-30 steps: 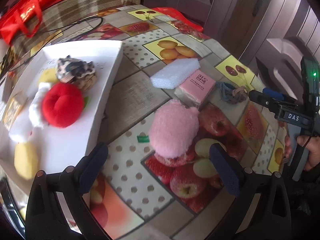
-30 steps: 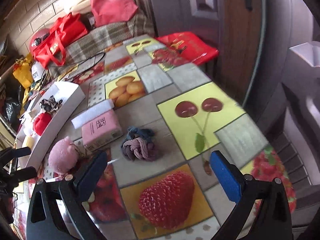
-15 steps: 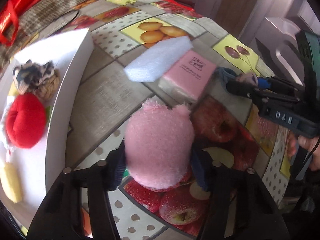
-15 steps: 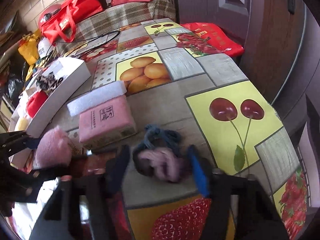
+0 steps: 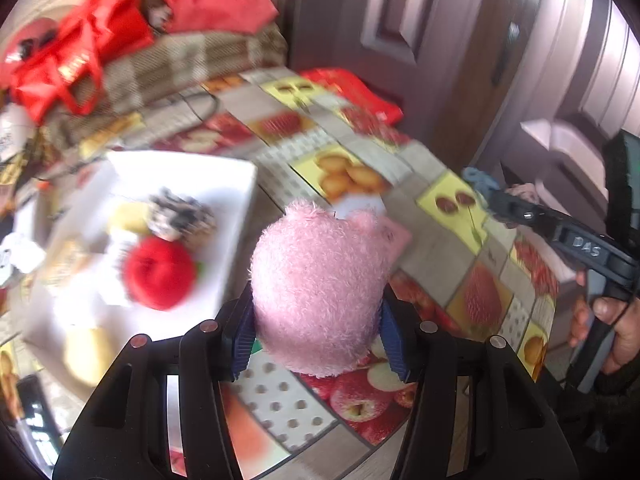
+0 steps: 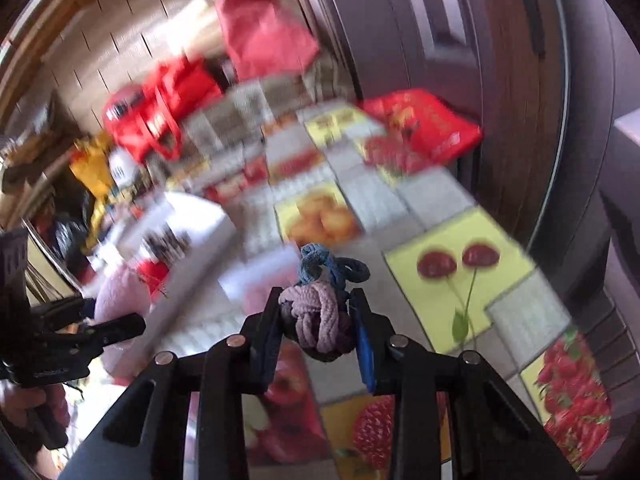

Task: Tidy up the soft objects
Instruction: 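Carry pink plush ball into box with left tool while right tool carries rope knot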

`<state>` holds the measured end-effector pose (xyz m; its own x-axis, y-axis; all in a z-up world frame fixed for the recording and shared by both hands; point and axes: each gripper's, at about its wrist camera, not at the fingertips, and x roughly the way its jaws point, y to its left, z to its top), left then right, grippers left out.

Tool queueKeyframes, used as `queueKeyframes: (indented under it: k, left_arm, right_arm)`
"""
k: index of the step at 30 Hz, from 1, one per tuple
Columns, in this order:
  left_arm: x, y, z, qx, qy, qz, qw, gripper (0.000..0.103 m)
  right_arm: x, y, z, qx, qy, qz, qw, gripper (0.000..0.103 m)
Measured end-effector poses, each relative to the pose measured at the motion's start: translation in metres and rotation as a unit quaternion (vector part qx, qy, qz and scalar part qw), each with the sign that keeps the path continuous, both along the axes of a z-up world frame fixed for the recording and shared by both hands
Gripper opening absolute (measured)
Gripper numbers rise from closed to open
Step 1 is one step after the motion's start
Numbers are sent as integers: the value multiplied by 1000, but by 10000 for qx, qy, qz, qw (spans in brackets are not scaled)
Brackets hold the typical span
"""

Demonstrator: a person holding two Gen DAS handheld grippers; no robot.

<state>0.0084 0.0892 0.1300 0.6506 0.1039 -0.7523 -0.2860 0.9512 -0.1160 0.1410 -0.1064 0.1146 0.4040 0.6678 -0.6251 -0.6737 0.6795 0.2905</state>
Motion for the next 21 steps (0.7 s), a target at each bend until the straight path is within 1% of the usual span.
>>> queueKeyframes:
  k: [3, 7, 12, 21]
  left_arm:
    - [-17, 7, 15, 40, -210, 208, 9996, 53]
    - [-38, 17, 21, 42, -296, 526, 9982, 53]
    - [-61, 25, 24, 71, -379, 802, 9960, 53]
    - [-89, 46, 32, 115, -532, 1244, 9907, 54]
  right_arm:
    - [-10, -1, 30, 353, -259, 15, 9990, 32]
    - [-22, 5, 51, 549, -465, 190, 9972, 32]
    - [-33, 20, 54, 535, -503, 393, 9965, 32]
    - [-45, 34, 56, 541, -519, 641, 9951, 32]
